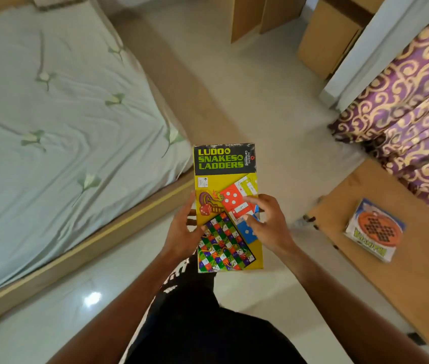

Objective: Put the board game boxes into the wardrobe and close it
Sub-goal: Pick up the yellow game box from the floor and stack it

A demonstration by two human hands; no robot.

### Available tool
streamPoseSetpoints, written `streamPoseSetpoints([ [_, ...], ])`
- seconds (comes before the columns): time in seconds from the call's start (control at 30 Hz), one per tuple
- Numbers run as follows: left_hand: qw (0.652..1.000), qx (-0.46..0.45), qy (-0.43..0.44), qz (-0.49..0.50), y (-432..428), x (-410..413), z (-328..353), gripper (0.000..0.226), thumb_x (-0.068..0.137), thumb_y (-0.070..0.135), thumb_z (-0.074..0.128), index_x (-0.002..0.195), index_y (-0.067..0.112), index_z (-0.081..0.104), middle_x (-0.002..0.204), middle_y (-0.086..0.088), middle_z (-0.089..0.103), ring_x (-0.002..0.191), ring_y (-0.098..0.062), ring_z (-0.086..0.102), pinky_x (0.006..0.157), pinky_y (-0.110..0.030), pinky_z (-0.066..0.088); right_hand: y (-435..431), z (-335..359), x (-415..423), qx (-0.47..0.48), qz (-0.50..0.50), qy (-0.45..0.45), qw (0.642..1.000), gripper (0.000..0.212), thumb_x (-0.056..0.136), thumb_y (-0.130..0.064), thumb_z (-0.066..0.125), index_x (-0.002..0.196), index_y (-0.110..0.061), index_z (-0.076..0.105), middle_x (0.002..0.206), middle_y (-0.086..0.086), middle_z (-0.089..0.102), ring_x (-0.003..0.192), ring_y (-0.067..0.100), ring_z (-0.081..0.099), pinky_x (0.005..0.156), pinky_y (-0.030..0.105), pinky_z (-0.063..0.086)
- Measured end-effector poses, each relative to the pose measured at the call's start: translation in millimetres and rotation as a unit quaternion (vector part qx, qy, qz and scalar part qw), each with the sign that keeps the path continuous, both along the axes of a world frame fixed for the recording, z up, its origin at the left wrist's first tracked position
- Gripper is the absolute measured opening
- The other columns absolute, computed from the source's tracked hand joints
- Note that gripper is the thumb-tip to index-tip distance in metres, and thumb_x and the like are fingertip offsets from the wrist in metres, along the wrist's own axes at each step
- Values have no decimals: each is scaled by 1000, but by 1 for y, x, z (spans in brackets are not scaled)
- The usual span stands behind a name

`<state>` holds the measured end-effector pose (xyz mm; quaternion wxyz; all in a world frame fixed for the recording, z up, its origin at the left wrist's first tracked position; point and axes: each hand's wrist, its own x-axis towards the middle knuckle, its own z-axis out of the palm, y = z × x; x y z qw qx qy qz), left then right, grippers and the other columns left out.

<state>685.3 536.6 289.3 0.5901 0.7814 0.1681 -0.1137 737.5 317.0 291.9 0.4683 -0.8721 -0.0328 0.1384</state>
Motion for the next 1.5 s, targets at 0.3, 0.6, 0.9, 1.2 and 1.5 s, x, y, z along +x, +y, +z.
streamPoseSetpoints([
  [0.3,999,2,-32,-40,15,217,8,81,81,-1,65,137,50,38,106,16,59,96,-13,60,77,-42,60,12,17,208,-22,-1,-48,999,45,84,-3,69,126,-19,60,122,-2,46,117,14,51,99,31,50],
  [0.6,999,-30,-43,-14,17,454,6,73,79,7,77,135,41,46,101,2,63,93,-18,61,70,-31,60,16,14,444,-15,-12,-54,998,47,86,0,66,129,-17,58,122,-7,41,117,7,45,95,26,49],
  [0.9,998,-16,-50,45,32,697,18,74,80,-4,71,136,35,44,100,9,55,88,-10,54,68,-28,55,31,10,712,2,58,-58,997,47,86,-5,68,128,-22,58,124,-5,43,116,8,48,77,0,44],
  [1.2,990,14,-55,126,112,913,20,71,80,0,72,137,33,46,96,9,58,87,-9,58,67,-27,54,125,13,957,22,110,-36,993,48,86,-2,67,128,-23,58,127,-4,43,119,9,48,75,0,46],
  [1.5,993,70,-51,85,262,1148,31,72,81,23,76,143,34,42,113,-1,60,95,-17,64,62,-29,57,273,19,1183,40,93,-36,994,48,86,0,66,129,-19,58,125,-3,43,115,9,49,69,-2,45],
])
